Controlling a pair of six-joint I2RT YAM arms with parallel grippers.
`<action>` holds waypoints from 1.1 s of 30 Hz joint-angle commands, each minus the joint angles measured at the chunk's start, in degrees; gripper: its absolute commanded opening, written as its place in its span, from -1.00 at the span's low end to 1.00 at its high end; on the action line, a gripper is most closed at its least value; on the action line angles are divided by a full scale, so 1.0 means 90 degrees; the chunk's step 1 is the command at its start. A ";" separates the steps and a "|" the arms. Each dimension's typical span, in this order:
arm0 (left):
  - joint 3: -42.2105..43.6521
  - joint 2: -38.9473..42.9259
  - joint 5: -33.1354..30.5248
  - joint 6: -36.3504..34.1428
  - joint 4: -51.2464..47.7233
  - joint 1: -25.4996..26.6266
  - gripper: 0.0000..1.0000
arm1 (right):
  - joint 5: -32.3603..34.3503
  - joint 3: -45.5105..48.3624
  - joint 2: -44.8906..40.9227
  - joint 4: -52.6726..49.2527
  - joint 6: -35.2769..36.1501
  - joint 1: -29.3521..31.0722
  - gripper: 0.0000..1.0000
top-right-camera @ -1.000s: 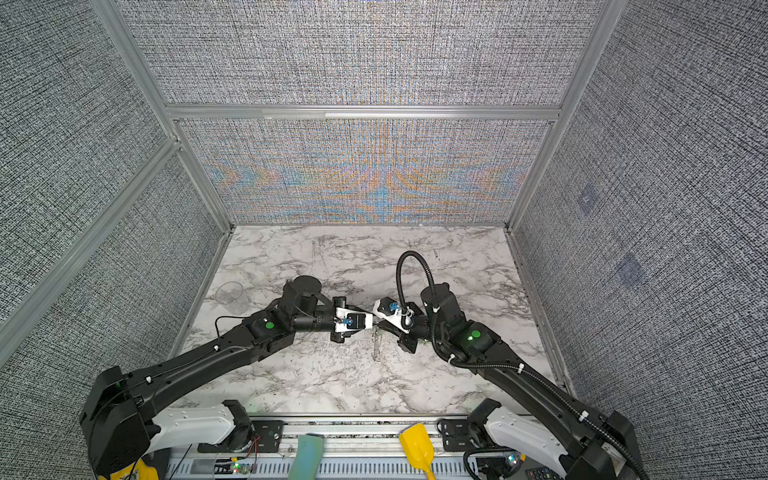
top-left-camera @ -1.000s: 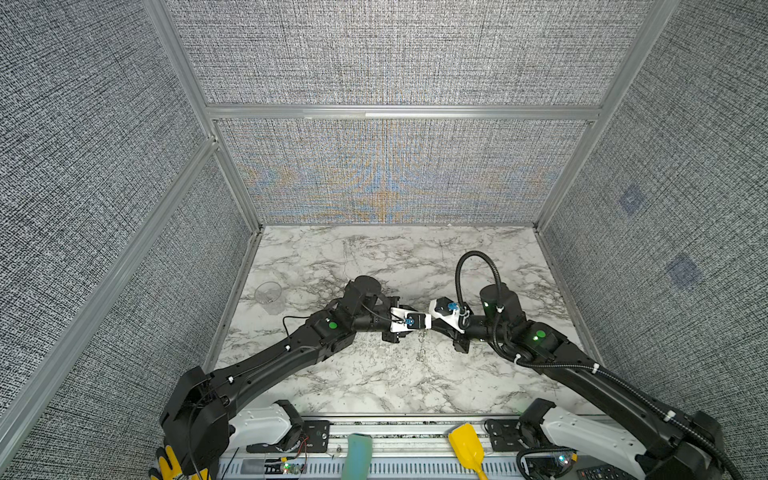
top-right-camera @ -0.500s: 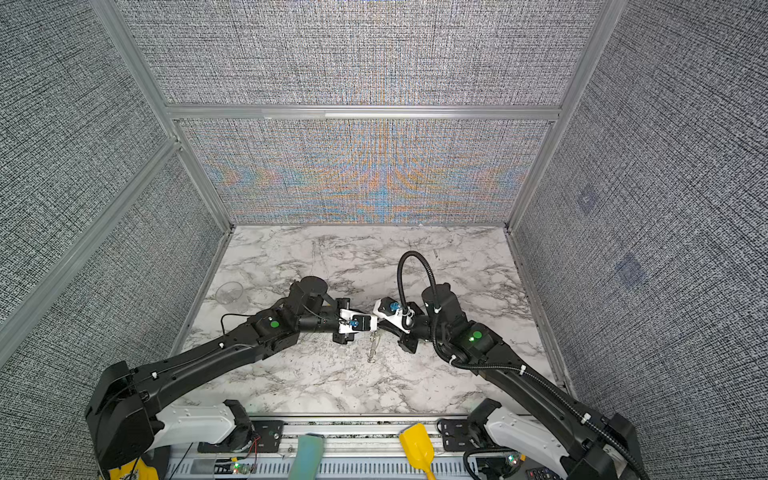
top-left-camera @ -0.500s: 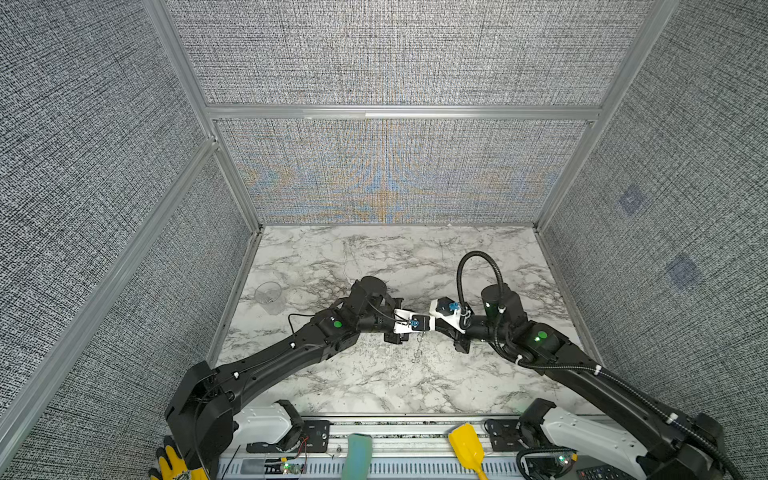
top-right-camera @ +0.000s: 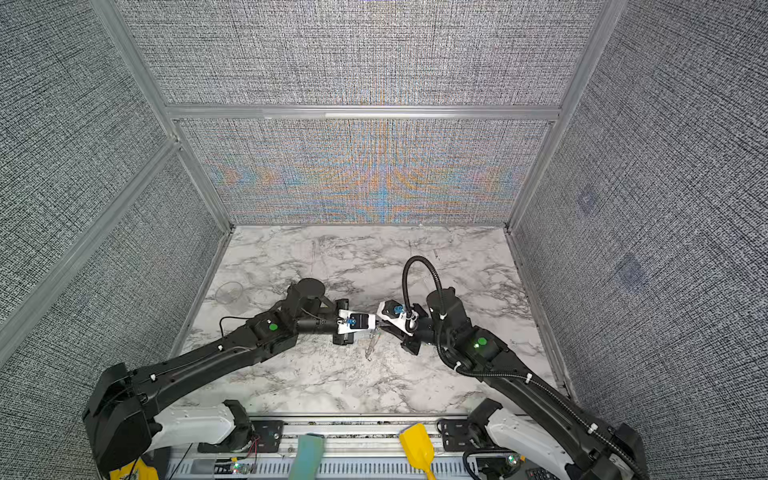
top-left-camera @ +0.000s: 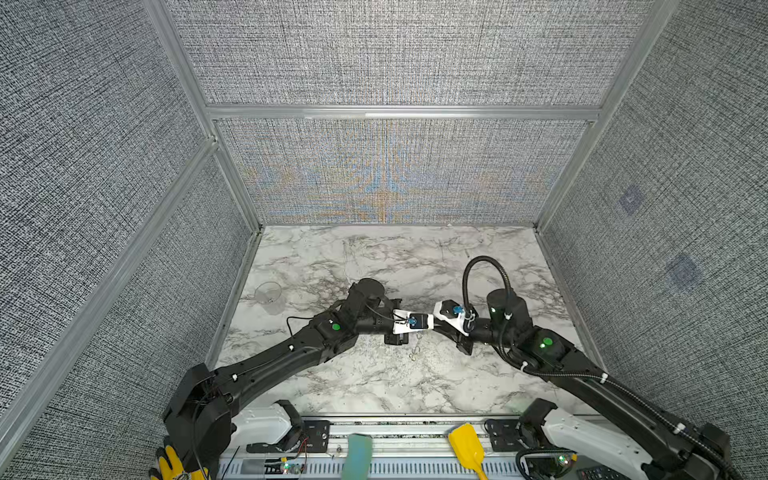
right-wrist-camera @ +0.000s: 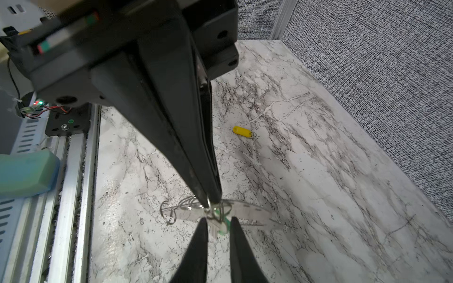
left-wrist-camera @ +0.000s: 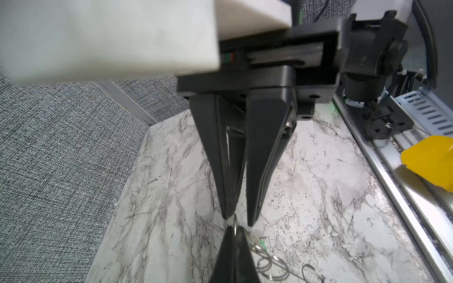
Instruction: Remove the keys from the keyring
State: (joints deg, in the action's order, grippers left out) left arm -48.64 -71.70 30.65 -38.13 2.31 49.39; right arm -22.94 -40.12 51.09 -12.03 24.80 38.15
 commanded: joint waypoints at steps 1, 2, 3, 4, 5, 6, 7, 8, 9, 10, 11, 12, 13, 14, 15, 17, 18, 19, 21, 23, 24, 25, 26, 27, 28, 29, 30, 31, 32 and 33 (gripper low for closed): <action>0.0152 0.0057 0.0368 0.0609 0.0796 -0.0068 -1.00 | 0.0265 0.0166 -0.0264 0.0304 0.0121 -0.0001 -0.57; 0.0203 0.0072 0.0456 0.0728 0.0945 -0.0095 -1.00 | 0.0309 0.0226 -0.0354 0.0345 0.0139 0.0001 -0.57; 0.0239 0.0076 0.0526 0.0813 0.1070 -0.0118 -1.00 | 0.0335 0.0262 -0.0415 0.0351 0.0176 0.0002 -0.57; 0.0293 0.0100 0.0586 0.0926 0.1221 -0.0135 -1.00 | 0.0391 0.0291 -0.0466 0.0356 0.0194 0.0004 -0.57; 0.0334 0.0113 0.0670 0.1043 0.1374 -0.0163 -1.00 | 0.0428 0.0297 -0.0500 0.0358 0.0203 0.0004 -0.57; 0.0374 0.0129 0.0726 0.1128 0.1484 -0.0183 -1.00 | 0.0437 0.0303 -0.0537 0.0360 0.0221 0.0004 -0.57; 0.0404 0.0137 0.0776 0.1227 0.1612 -0.0203 -1.00 | 0.0439 0.0323 -0.0564 0.0383 0.0242 -0.0001 -0.57; 0.0455 0.0152 0.0826 0.1312 0.1738 -0.0221 -1.00 | 0.0435 0.0327 -0.0589 0.0430 0.0243 0.0005 -0.57; 0.0477 0.0159 0.0867 0.1389 0.1820 -0.0238 -1.00 | 0.0406 0.0336 -0.0607 0.0464 0.0258 -0.0001 -0.57; 0.0500 0.0166 0.0908 0.1456 0.1889 -0.0252 -1.00 | 0.0391 0.0337 -0.0608 0.0518 0.0272 0.0007 -0.58; 0.0512 0.0169 0.0934 0.1510 0.1951 -0.0256 -1.00 | 0.0381 0.0337 -0.0612 0.0585 0.0270 0.0000 -0.58; 0.0529 0.0180 0.0958 0.1551 0.2005 -0.0271 -1.00 | 0.0361 0.0329 -0.0610 0.0627 0.0281 0.0002 -0.58; 0.0564 0.0175 0.0969 0.1624 0.2093 -0.0272 -1.00 | 0.0361 0.0327 -0.0600 0.0693 0.0300 -0.0001 -0.58; 0.0593 0.0179 0.0969 0.1687 0.2178 -0.0272 -1.00 | 0.0353 0.0336 -0.0584 0.0760 0.0294 0.0003 -0.58; 0.0628 0.0179 0.0986 0.1766 0.2290 -0.0272 -1.00 | 0.0335 0.0337 -0.0551 0.0831 0.0296 0.0004 -0.58; 0.0687 0.0176 0.0990 0.1859 0.2449 -0.0268 -1.00 | 0.0253 0.0337 -0.0480 0.0930 0.0310 0.0002 -0.58; 0.0709 0.0174 0.0989 0.1890 0.2503 -0.0272 -1.00 | 0.0190 0.0312 -0.0441 0.0964 0.0311 0.0012 -0.59; 0.0731 0.0174 0.0988 0.1917 0.2556 -0.0272 -1.00 | 0.0121 0.0313 -0.0419 0.1038 0.0310 0.0015 -0.59; 0.0771 0.0165 0.0998 0.1992 0.2673 -0.0272 -1.00 | 0.0066 0.0299 -0.0382 0.1137 0.0291 0.0048 -0.60; 0.0819 0.0161 0.0998 0.2052 0.2783 -0.0282 -1.00 | -0.0024 0.0310 -0.0379 0.1289 0.0265 0.0086 -0.61; 0.0827 0.0140 0.1007 0.2076 0.2817 -0.0282 -1.00 | -0.0085 0.0325 -0.0384 0.1334 0.0249 0.0111 -0.62; 0.0839 0.0137 0.1017 0.2093 0.2856 -0.0282 -1.00 | -0.0102 0.0326 -0.0383 0.1377 0.0239 0.0139 -0.63; 0.0839 0.0126 0.1018 0.2114 0.2890 -0.0292 -1.00 | -0.0115 0.0322 -0.0381 0.1386 0.0224 0.0155 -0.63; 0.0853 0.0116 0.1027 0.2149 0.2939 -0.0304 -1.00 | -0.0126 0.0321 -0.0379 0.1395 0.0217 0.0167 -0.64; 0.0860 0.0114 0.1065 0.2180 0.2989 -0.0311 -1.00 | -0.0127 0.0322 -0.0370 0.1414 0.0200 0.0192 -0.65; 0.0873 0.0097 0.1085 0.2211 0.3036 -0.0317 -1.00 | -0.0128 0.0326 -0.0350 0.1425 0.0195 0.0194 -0.65; 0.0878 0.0089 0.1110 0.2257 0.3098 -0.0320 -1.00 | -0.0135 0.0313 -0.0328 0.1428 0.0194 0.0204 -0.66; 0.0885 0.0080 0.1133 0.2290 0.3146 -0.0321 -1.00 | -0.0131 0.0309 -0.0308 0.1422 0.0185 0.0217 -0.66; 0.0888 0.0073 0.1159 0.2308 0.3171 -0.0329 -1.00 | -0.0104 0.0312 -0.0296 0.1411 0.0185 0.0220 -0.66; 0.0892 0.0070 0.1164 0.2313 0.3167 -0.0331 -1.00 | -0.0058 0.0312 -0.0286 0.1397 0.0193 0.0225 -0.66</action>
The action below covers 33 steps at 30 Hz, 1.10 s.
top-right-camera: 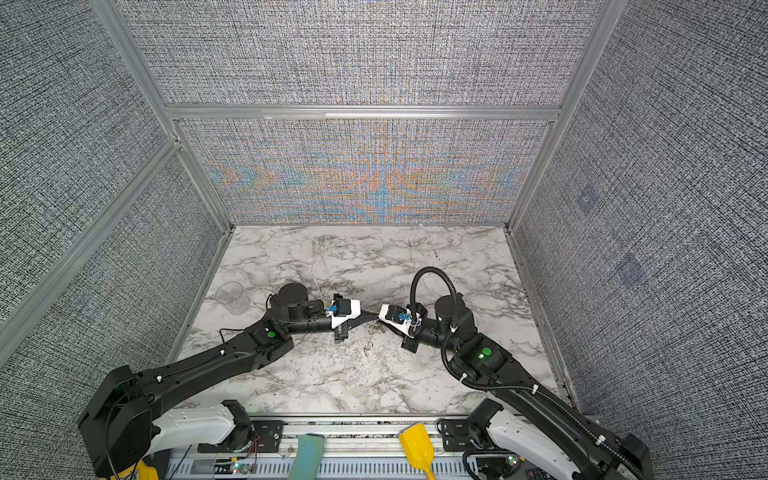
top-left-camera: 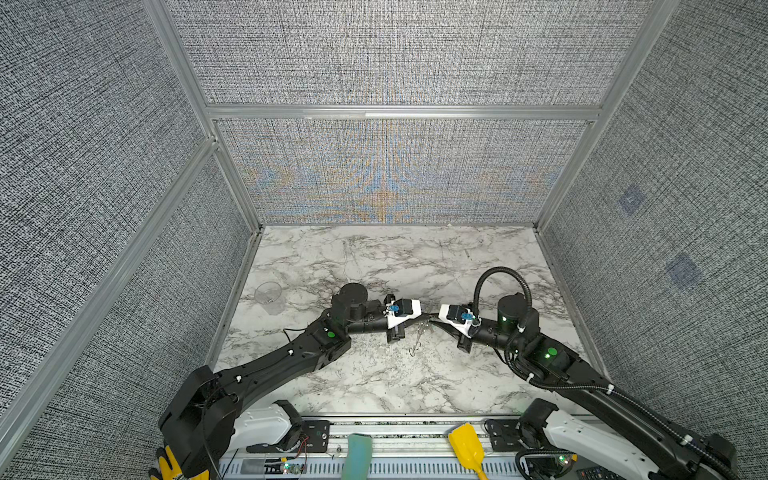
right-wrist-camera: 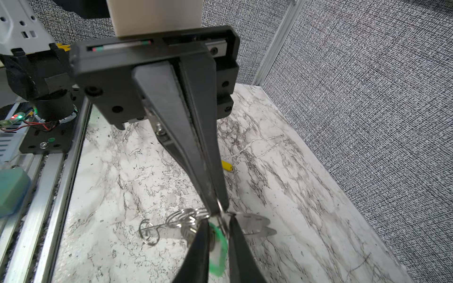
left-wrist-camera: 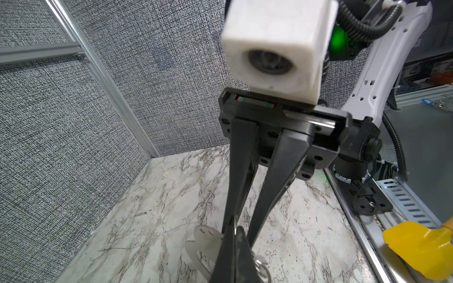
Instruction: Remove the keys from the keyring
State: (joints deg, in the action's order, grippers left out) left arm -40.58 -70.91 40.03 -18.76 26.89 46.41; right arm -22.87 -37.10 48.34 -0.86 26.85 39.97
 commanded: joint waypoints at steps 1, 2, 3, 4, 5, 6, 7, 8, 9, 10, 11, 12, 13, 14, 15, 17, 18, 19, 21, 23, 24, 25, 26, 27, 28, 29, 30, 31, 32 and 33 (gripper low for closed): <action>-0.0005 -0.0014 0.0132 0.0161 0.0430 -0.0001 -1.00 | 0.0011 -0.0014 0.0002 0.0140 -0.0030 0.0027 -0.66; -0.0001 -0.0003 0.0131 0.0161 0.0424 -0.0010 -1.00 | 0.0080 -0.0007 -0.0024 0.0125 -0.0017 0.0024 -0.66; 0.0010 0.0019 0.0132 0.0166 0.0430 -0.0015 -1.00 | 0.0164 0.0004 -0.0063 0.0099 -0.0008 0.0031 -0.66; 0.0021 0.0032 0.0141 0.0179 0.0437 -0.0020 -1.00 | 0.0256 0.0011 -0.0119 0.0066 0.0004 0.0023 -0.65; 0.0030 0.0047 0.0156 0.0190 0.0449 -0.0030 -1.00 | 0.0320 0.0021 -0.0162 0.0039 0.0014 0.0021 -0.64; 0.0040 0.0063 0.0168 0.0200 0.0454 -0.0037 -1.00 | 0.0420 0.0040 -0.0229 0.0016 0.0027 0.0015 -0.60; 0.0046 0.0066 0.0189 0.0209 0.0454 -0.0050 -1.00 | 0.0481 0.0063 -0.0292 -0.0018 0.0049 0.0014 -0.59; 0.0046 0.0073 0.0207 0.0219 0.0459 -0.0050 -1.00 | 0.0511 0.0074 -0.0343 -0.0041 0.0081 0.0021 -0.58; 0.0063 0.0067 0.0233 0.0238 0.0469 -0.0060 -1.00 | 0.0520 0.0073 -0.0390 -0.0069 0.0100 0.0013 -0.59; 0.0058 0.0068 0.0254 0.0249 0.0476 -0.0061 -1.00 | 0.0520 0.0073 -0.0434 -0.0096 0.0098 0.0014 -0.59; 0.0064 0.0054 0.0277 0.0258 0.0478 -0.0069 -1.00 | 0.0498 0.0066 -0.0455 -0.0117 0.0117 0.0022 -0.60; 0.0060 0.0052 0.0295 0.0266 0.0478 -0.0067 -1.00 | 0.0449 0.0058 -0.0464 -0.0127 0.0112 0.0015 -0.61; 0.0061 0.0047 0.0306 0.0266 0.0472 -0.0070 -1.00 | 0.0397 0.0047 -0.0468 -0.0120 0.0118 0.0022 -0.62; 0.0056 0.0038 0.0308 0.0268 0.0478 -0.0070 -1.00 | 0.0353 0.0041 -0.0463 -0.0124 0.0122 0.0018 -0.64; 0.0058 0.0033 0.0317 0.0267 0.0478 -0.0067 -1.00 | 0.0316 0.0027 -0.0453 -0.0119 0.0130 0.0013 -0.66; 0.0052 0.0036 0.0318 0.0268 0.0469 -0.0076 -1.00 | 0.0257 0.0002 -0.0429 -0.0119 0.0140 0.0013 -0.69; 0.0047 0.0040 0.0327 0.0268 0.0461 -0.0069 -1.00 | 0.0230 0.0001 -0.0422 -0.0109 0.0141 0.0019 -0.71; 0.0054 0.0041 0.0327 0.0269 0.0459 -0.0069 -1.00 | 0.0210 -0.0002 -0.0408 -0.0113 0.0151 0.0020 -0.72; 0.0055 0.0047 0.0337 0.0261 0.0452 -0.0070 -1.00 | 0.0216 -0.0007 -0.0388 -0.0124 0.0180 0.0013 -0.73; 0.0041 0.0050 0.0359 0.0249 0.0413 -0.0070 -1.00 | 0.0209 0.0000 -0.0381 -0.0106 0.0189 0.0017 -0.73; 0.0030 0.0057 0.0357 0.0239 0.0392 -0.0069 -1.00 | 0.0208 0.0000 -0.0381 -0.0076 0.0177 0.0019 -0.73; 0.0036 0.0049 0.0374 0.0239 0.0383 -0.0069 -1.00 | 0.0207 -0.0007 -0.0390 -0.0049 0.0181 0.0014 -0.72; 0.0031 0.0038 0.0393 0.0239 0.0381 -0.0069 -1.00 | 0.0207 -0.0006 -0.0386 -0.0041 0.0181 0.0013 -0.70; 0.0035 0.0038 0.0396 0.0239 0.0378 -0.0069 -1.00 | 0.0213 -0.0016 -0.0371 -0.0031 0.0181 0.0014 -0.68; 0.0034 0.0039 0.0404 0.0239 0.0371 -0.0078 -1.00 | 0.0217 -0.0013 -0.0370 -0.0026 0.0180 0.0013 -0.67; 0.0027 0.0038 0.0406 0.0228 0.0371 -0.0069 -1.00 | 0.0220 -0.0013 -0.0371 -0.0031 0.0186 0.0013 -0.67; 0.0033 0.0044 0.0406 0.0229 0.0372 -0.0073 -1.00 | 0.0217 -0.0010 -0.0354 -0.0030 0.0188 0.0020 -0.66; 0.0021 0.0029 0.0407 0.0228 0.0356 -0.0071 -1.00 | 0.0203 -0.0009 -0.0354 -0.0017 0.0177 0.0016 -0.66; 0.0018 0.0028 0.0415 0.0227 0.0352 -0.0070 -1.00 | 0.0189 0.0001 -0.0356 0.0000 0.0168 0.0021 -0.66; 0.0011 0.0021 0.0425 0.0229 0.0342 -0.0072 -1.00 | 0.0173 -0.0015 -0.0360 0.0005 0.0163 0.0019 -0.66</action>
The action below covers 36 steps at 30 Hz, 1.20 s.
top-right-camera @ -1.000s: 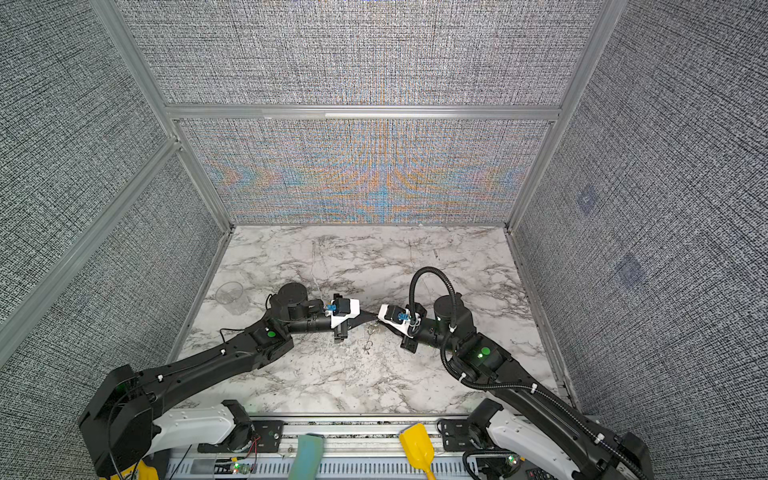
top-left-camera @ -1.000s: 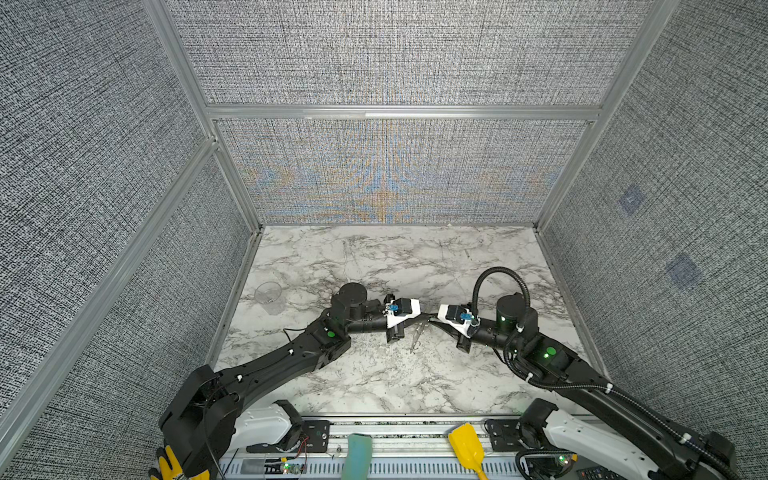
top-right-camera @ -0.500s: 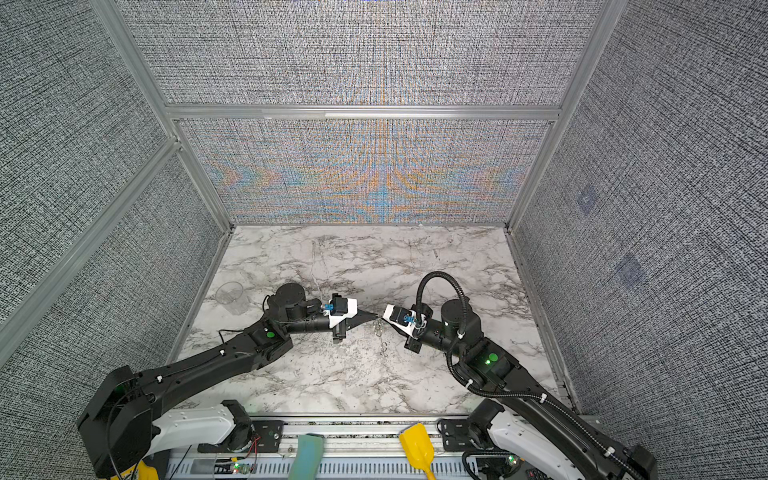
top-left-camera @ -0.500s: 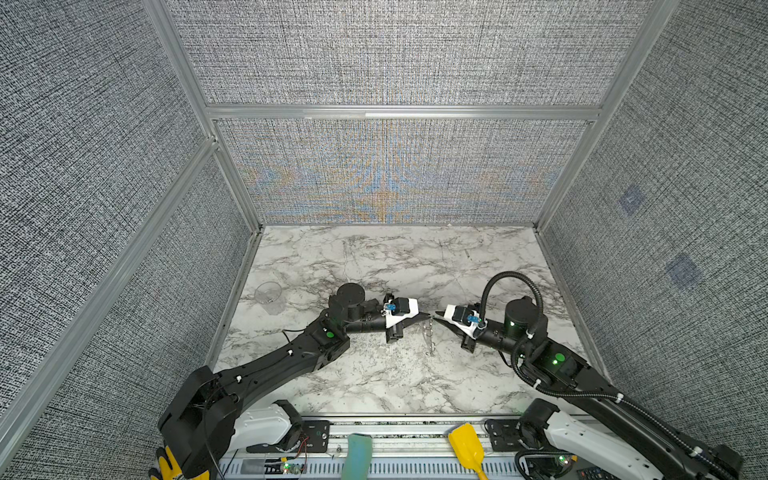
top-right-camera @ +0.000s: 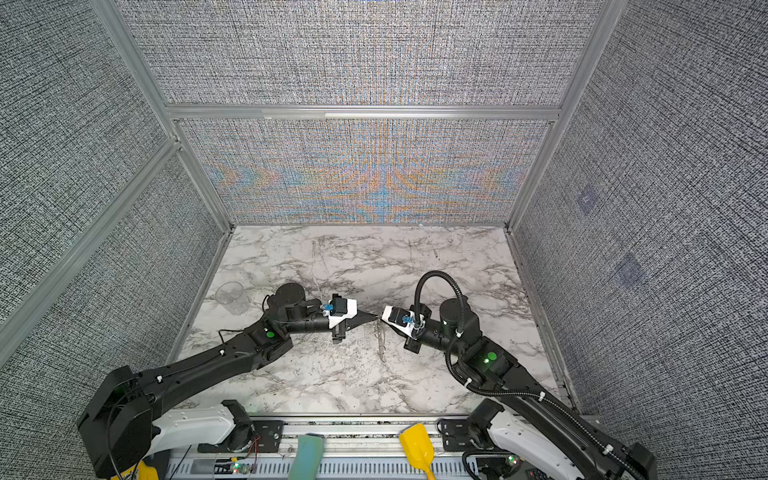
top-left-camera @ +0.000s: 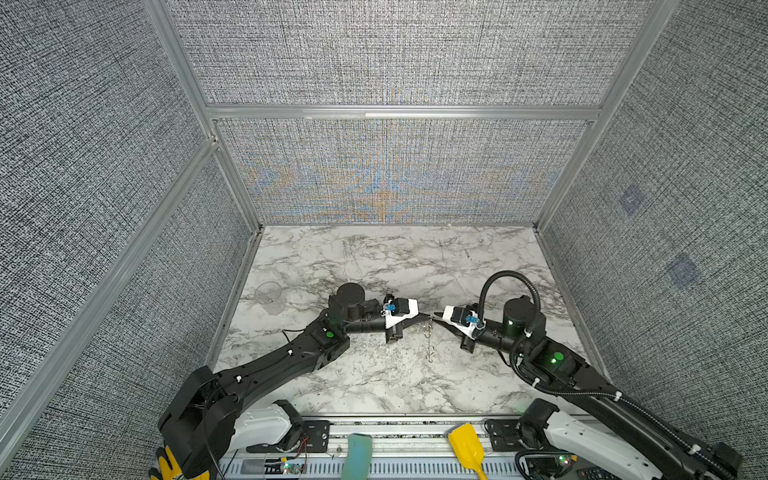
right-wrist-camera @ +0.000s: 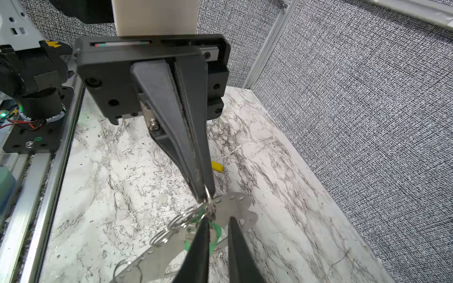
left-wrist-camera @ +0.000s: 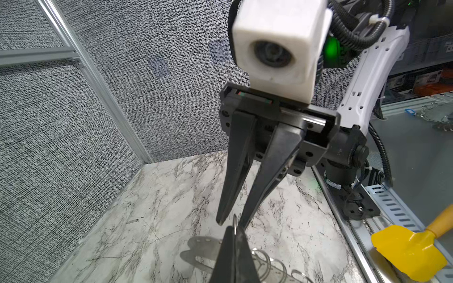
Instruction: Remove the keys from the keyring
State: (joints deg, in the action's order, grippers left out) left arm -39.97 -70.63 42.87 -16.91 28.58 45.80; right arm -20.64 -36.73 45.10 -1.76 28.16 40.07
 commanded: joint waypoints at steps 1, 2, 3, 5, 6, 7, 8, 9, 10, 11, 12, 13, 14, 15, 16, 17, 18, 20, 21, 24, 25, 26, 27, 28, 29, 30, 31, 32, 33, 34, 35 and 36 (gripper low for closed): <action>-0.0065 -0.0015 0.0124 0.0013 0.0137 -0.0004 -1.00 | -0.0097 -0.0053 0.0008 0.0115 0.0004 0.0009 -0.67; -0.0070 -0.0026 0.0136 0.0005 0.0127 -0.0001 -1.00 | -0.0125 -0.0059 0.0018 0.0117 0.0006 0.0010 -0.67; -0.0080 -0.0032 0.0139 -0.0001 0.0102 -0.0002 -1.00 | -0.0147 -0.0071 0.0027 0.0132 0.0005 0.0005 -0.68; -0.0083 -0.0042 0.0139 -0.0034 0.0058 -0.0006 -1.00 | -0.0182 -0.0067 0.0032 0.0159 0.0006 0.0012 -0.71; -0.0091 -0.0042 0.0139 -0.0044 0.0040 -0.0004 -1.00 | -0.0205 -0.0068 0.0028 0.0177 -0.0013 0.0013 -0.73; -0.0091 -0.0040 0.0148 -0.0051 0.0029 -0.0003 -1.00 | -0.0223 -0.0067 0.0026 0.0176 -0.0006 0.0016 -0.74; -0.0109 -0.0035 0.0149 -0.0057 0.0013 -0.0004 -1.00 | -0.0252 -0.0062 0.0025 0.0176 -0.0005 0.0012 -0.75; -0.0102 -0.0032 0.0149 -0.0065 -0.0001 -0.0001 -1.00 | -0.0265 -0.0063 0.0030 0.0185 -0.0018 0.0008 -0.76; -0.0108 -0.0033 0.0149 -0.0076 -0.0017 -0.0006 -1.00 | -0.0289 -0.0069 0.0028 0.0186 -0.0023 0.0017 -0.77; -0.0114 -0.0028 0.0149 -0.0084 -0.0038 0.0000 -1.00 | -0.0311 -0.0057 0.0020 0.0191 -0.0022 0.0011 -0.78; -0.0124 -0.0027 0.0153 -0.0094 -0.0059 -0.0001 -1.00 | -0.0337 -0.0058 0.0018 0.0205 -0.0024 0.0013 -0.79; -0.0121 -0.0032 0.0158 -0.0104 -0.0083 -0.0003 -1.00 | -0.0353 -0.0040 0.0008 0.0214 -0.0038 0.0002 -0.79; -0.0129 -0.0032 0.0158 -0.0121 -0.0105 -0.0001 -1.00 | -0.0371 -0.0044 0.0008 0.0217 -0.0046 0.0018 -0.79; -0.0139 -0.0023 0.0165 -0.0128 -0.0127 -0.0001 -1.00 | -0.0394 -0.0047 0.0008 0.0215 -0.0054 0.0009 -0.79; -0.0140 -0.0029 0.0168 -0.0138 -0.0150 -0.0001 -1.00 | -0.0403 -0.0041 0.0012 0.0225 -0.0063 0.0015 -0.79; -0.0157 -0.0033 0.0168 -0.0150 -0.0167 -0.0006 -1.00 | -0.0397 -0.0040 0.0008 0.0239 -0.0077 0.0006 -0.78; -0.0155 -0.0033 0.0178 -0.0160 -0.0186 -0.0001 -1.00 | -0.0377 -0.0032 0.0016 0.0246 -0.0076 0.0006 -0.77; -0.0160 -0.0028 0.0178 -0.0172 -0.0202 -0.0010 -1.00 | -0.0361 -0.0030 0.0006 0.0226 -0.0063 0.0008 -0.76; -0.0174 -0.0027 0.0177 -0.0187 -0.0223 -0.0001 -1.00 | -0.0362 -0.0015 -0.0011 0.0234 -0.0068 0.0012 -0.76; -0.0181 -0.0033 0.0188 -0.0214 -0.0274 -0.0005 -1.00 | -0.0377 -0.0016 -0.0034 0.0261 -0.0072 0.0005 -0.77; -0.0179 -0.0029 0.0188 -0.0212 -0.0275 -0.0001 -1.00 | -0.0382 -0.0019 -0.0033 0.0263 -0.0081 0.0000 -0.79; -0.0179 -0.0024 0.0188 -0.0215 -0.0266 -0.0006 -1.00 | -0.0387 -0.0024 -0.0022 0.0249 -0.0082 0.0002 -0.81; -0.0179 -0.0033 0.0188 -0.0211 -0.0265 -0.0006 -1.00 | -0.0401 -0.0035 -0.0012 0.0202 -0.0074 0.0009 -0.82; -0.0188 -0.0026 0.0188 -0.0213 -0.0265 -0.0001 -1.00 | -0.0434 -0.0040 0.0004 0.0196 -0.0073 0.0006 -0.86; -0.0191 -0.0032 0.0178 -0.0219 -0.0275 -0.0006 -1.00 | -0.0462 -0.0040 0.0008 0.0187 -0.0081 0.0001 -0.90; -0.0199 -0.0029 0.0178 -0.0232 -0.0291 -0.0001 -1.00 | -0.0485 -0.0040 0.0011 0.0178 -0.0083 0.0004 -0.93; -0.0199 -0.0034 0.0178 -0.0236 -0.0304 -0.0001 -1.00 | -0.0499 -0.0040 0.0026 0.0178 -0.0090 0.0001 -0.97; -0.0220 -0.0033 0.0178 -0.0248 -0.0349 -0.0003 -1.00 | -0.0499 -0.0035 0.0036 0.0157 -0.0092 0.0004 -1.00; -0.0241 -0.0035 0.0129 -0.0274 -0.0417 -0.0004 -0.95 | -0.0488 -0.0048 0.0038 0.0124 -0.0088 0.0002 -1.00; -0.0265 -0.0014 0.0057 -0.0345 -0.0495 -0.0001 -0.60 | -0.0467 -0.0062 0.0038 0.0078 -0.0082 0.0008 -1.00; -0.0297 0.0052 -0.0156 -0.0447 -0.0623 -0.0001 -0.15 | -0.0408 -0.0107 0.0047 -0.0012 -0.0092 0.0008 -1.00; -0.0303 0.0165 -0.0387 -0.0545 -0.0704 -0.0001 0.07 | -0.0364 -0.0161 0.0057 -0.0153 -0.0092 0.0004 -1.00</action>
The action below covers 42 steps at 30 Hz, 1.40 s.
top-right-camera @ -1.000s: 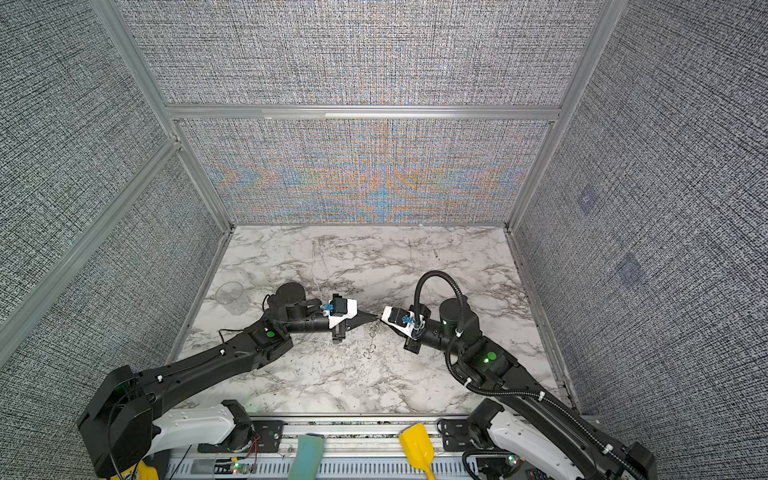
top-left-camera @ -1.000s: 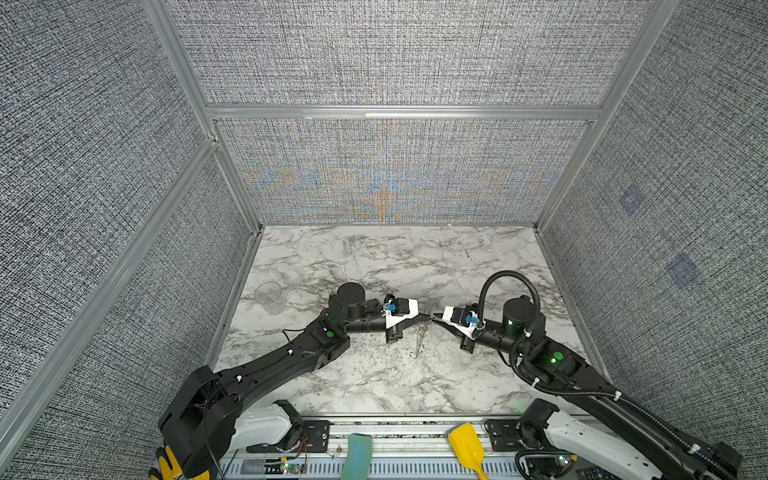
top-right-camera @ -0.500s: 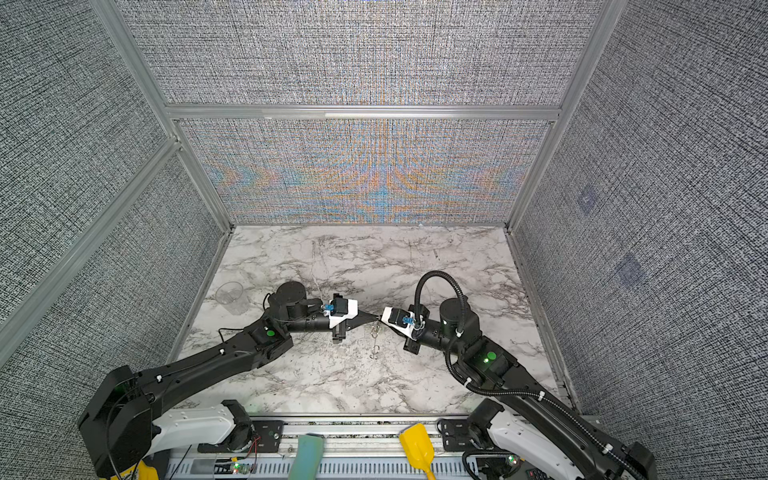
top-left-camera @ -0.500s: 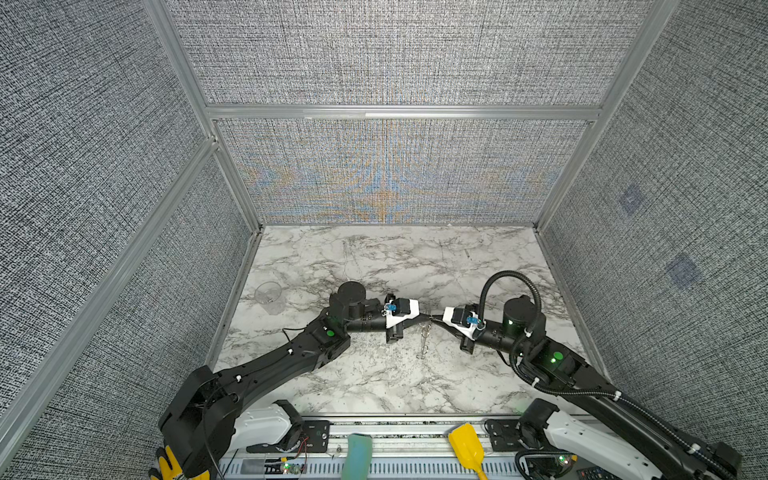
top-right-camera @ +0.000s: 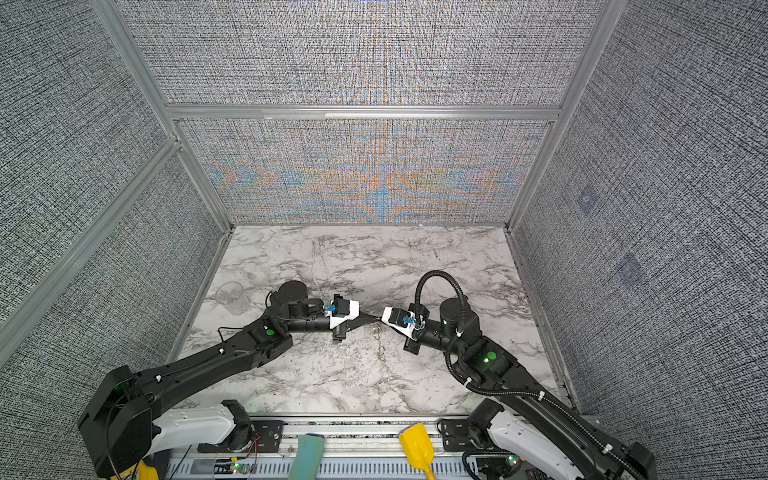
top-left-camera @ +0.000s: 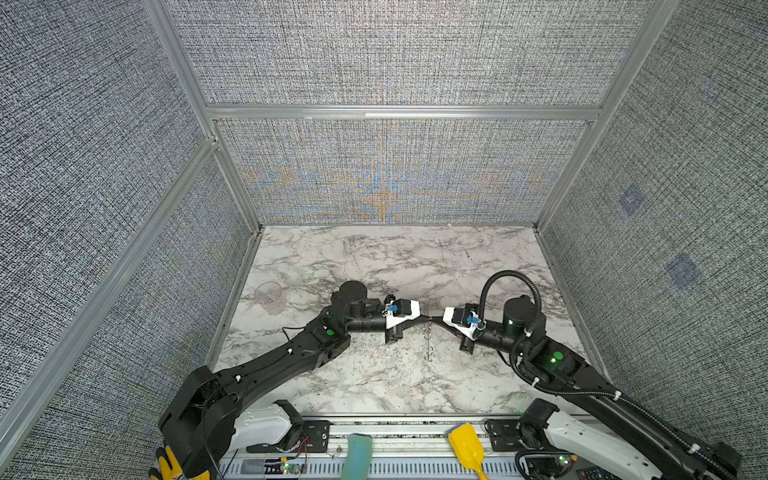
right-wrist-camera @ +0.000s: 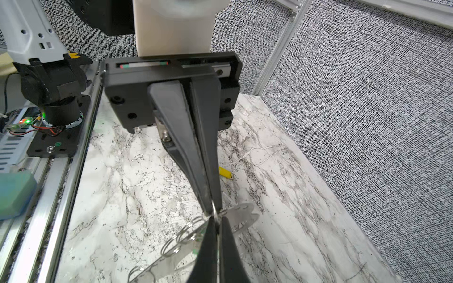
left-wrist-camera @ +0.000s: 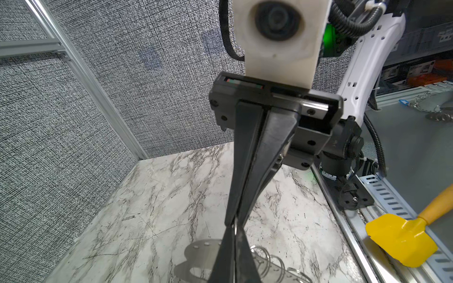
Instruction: Remove the keys from the keyring
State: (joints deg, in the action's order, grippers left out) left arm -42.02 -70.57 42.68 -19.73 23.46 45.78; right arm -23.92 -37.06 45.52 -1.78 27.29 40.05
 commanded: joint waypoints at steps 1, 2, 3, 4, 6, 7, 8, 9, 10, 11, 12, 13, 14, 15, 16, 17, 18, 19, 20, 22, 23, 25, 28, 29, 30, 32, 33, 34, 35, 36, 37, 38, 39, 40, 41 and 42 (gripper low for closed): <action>-0.0079 0.0268 -0.0573 -0.0373 -0.0225 0.0001 0.09 | 0.0029 -0.0186 0.0028 -0.0278 0.0005 0.0012 -1.00; -0.0079 0.0419 -0.0779 -0.0605 -0.0378 0.0001 0.07 | 0.0071 -0.0254 0.0057 -0.0414 -0.0004 0.0008 -1.00; -0.0116 0.0539 -0.0985 -0.0847 -0.0573 -0.0003 0.03 | 0.0115 -0.0323 0.0099 -0.0570 -0.0005 0.0006 -1.00; -0.0186 0.0595 -0.1091 -0.1093 -0.0828 0.0001 -0.03 | 0.0143 -0.0390 0.0151 -0.0709 -0.0007 0.0007 -1.00; -0.0429 0.0635 -0.1230 -0.1568 -0.1537 0.0009 -0.14 | 0.0148 -0.0554 0.0275 -0.0982 -0.0015 0.0005 -1.00; -0.0532 0.0637 -0.1262 -0.1734 -0.1808 0.0007 -0.19 | 0.0148 -0.0622 0.0338 -0.1077 -0.0012 0.0008 -1.00; -0.0628 0.0624 -0.1274 -0.1933 -0.2047 0.0021 -0.24 | 0.0139 -0.0690 0.0391 -0.1170 -0.0038 0.0003 -1.00; -0.0696 0.0618 -0.1311 -0.2087 -0.2223 0.0037 -0.29 | 0.0129 -0.0749 0.0443 -0.1233 -0.0062 0.0009 -1.00; -0.0758 0.0599 -0.1346 -0.2193 -0.2336 0.0051 -0.34 | 0.0135 -0.0796 0.0491 -0.1291 -0.0069 0.0005 -1.00; -0.0807 0.0581 -0.1401 -0.2322 -0.2443 0.0092 -0.41 | 0.0129 -0.0848 0.0534 -0.1338 -0.0079 0.0009 -1.00; -0.0877 0.0558 -0.1458 -0.2441 -0.2543 0.0125 -0.49 | 0.0134 -0.0909 0.0582 -0.1397 -0.0083 0.0011 -1.00; -0.0928 0.0529 -0.1517 -0.2521 -0.2617 0.0154 -0.51 | 0.0136 -0.0945 0.0623 -0.1445 -0.0083 0.0003 -1.00; -0.0976 0.0490 -0.1574 -0.2574 -0.2669 0.0184 -0.52 | 0.0143 -0.0983 0.0668 -0.1481 -0.0083 0.0004 -1.00; -0.1001 0.0462 -0.1578 -0.2610 -0.2702 0.0196 -0.53 | 0.0130 -0.1027 0.0716 -0.1528 -0.0083 0.0005 -1.00; -0.1022 0.0450 -0.1600 -0.2640 -0.2705 0.0211 -0.53 | 0.0119 -0.1078 0.0762 -0.1573 -0.0097 0.0010 -1.00; -0.1034 0.0444 -0.1616 -0.2690 -0.2722 0.0240 -0.53 | 0.0114 -0.1121 0.0813 -0.1614 -0.0112 0.0008 -1.00; -0.1047 0.0443 -0.1643 -0.2715 -0.2717 0.0262 -0.53 | 0.0109 -0.1165 0.0862 -0.1670 -0.0107 0.0003 -1.00; -0.1064 0.0444 -0.1681 -0.2727 -0.2729 0.0274 -0.53 | 0.0116 -0.1201 0.0897 -0.1717 -0.0111 0.0006 -1.00; -0.1088 0.0428 -0.1711 -0.2761 -0.2763 0.0301 -0.53 | 0.0105 -0.1224 0.0935 -0.1757 -0.0103 -0.0004 -1.00; -0.1141 0.0393 -0.1730 -0.2812 -0.2881 0.0326 -0.53 | 0.0100 -0.1256 0.0980 -0.1798 -0.0102 0.0009 -1.00; -0.1161 0.0379 -0.1733 -0.2845 -0.2942 0.0338 -0.53 | 0.0107 -0.1269 0.1023 -0.1794 -0.0102 0.0003 -1.00; -0.1171 0.0344 -0.1770 -0.2874 -0.3020 0.0358 -0.51 | 0.0100 -0.1283 0.1057 -0.1804 -0.0103 0.0003 -1.00; -0.1196 0.0284 -0.1800 -0.2901 -0.3106 0.0410 -0.50 | 0.0095 -0.1292 0.1075 -0.1794 -0.0111 0.0008 -1.00; -0.1202 0.0258 -0.1818 -0.2915 -0.3141 0.0421 -0.50 | 0.0098 -0.1293 0.1078 -0.1786 -0.0103 0.0004 -1.00; -0.1211 0.0230 -0.1857 -0.2916 -0.3163 0.0436 -0.50 | 0.0095 -0.1293 0.1079 -0.1775 -0.0103 0.0007 -1.00; -0.1229 0.0162 -0.1851 -0.2904 -0.3211 0.0450 -0.50 | 0.0067 -0.1305 0.1087 -0.1786 -0.0102 0.0012 -1.00; -0.1242 0.0134 -0.1849 -0.2853 -0.3215 0.0451 -0.50 | 0.0054 -0.1306 0.1086 -0.1786 -0.0100 0.0009 -1.00; -0.1250 0.0109 -0.1856 -0.2828 -0.3213 0.0450 -0.51 | 0.0047 -0.1305 0.1085 -0.1799 -0.0102 0.0000 -1.00; -0.1254 0.0082 -0.1857 -0.2825 -0.3208 0.0460 -0.52 | 0.0033 -0.1303 0.1087 -0.1810 -0.0102 0.0008 -1.00; -0.1267 0.0069 -0.1884 -0.2818 -0.3212 0.0460 -0.54 | 0.0040 -0.1303 0.1086 -0.1814 -0.0093 0.0008 -1.00; -0.1273 0.0049 -0.1898 -0.2818 -0.3215 0.0460 -0.55 | 0.0031 -0.1303 0.1076 -0.1828 -0.0083 0.0003 -1.00; -0.1298 0.0038 -0.1910 -0.2823 -0.3226 0.0469 -0.59 | 0.0032 -0.1315 0.1080 -0.1842 -0.0083 0.0004 -1.00; -0.1316 0.0027 -0.1919 -0.2811 -0.3241 0.0476 -0.62 | 0.0031 -0.1322 0.1076 -0.1867 -0.0082 0.0003 -1.00; -0.1324 0.0019 -0.1910 -0.2796 -0.3234 0.0470 -0.65 | 0.0042 -0.1325 0.1069 -0.1876 -0.0082 0.0003 -1.00; -0.1323 0.0013 -0.1908 -0.2763 -0.3213 0.0473 -0.67 | 0.0041 -0.1332 0.1058 -0.1882 -0.0083 0.0003 -1.00; -0.1308 0.0016 -0.1882 -0.2755 -0.3189 0.0470 -0.67 | 0.0042 -0.1312 0.1053 -0.1871 -0.0078 0.0010 -1.00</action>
State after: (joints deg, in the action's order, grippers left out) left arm -53.43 -70.30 25.58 -45.19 -5.15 50.09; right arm -22.90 -48.31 55.22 -18.20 26.68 40.03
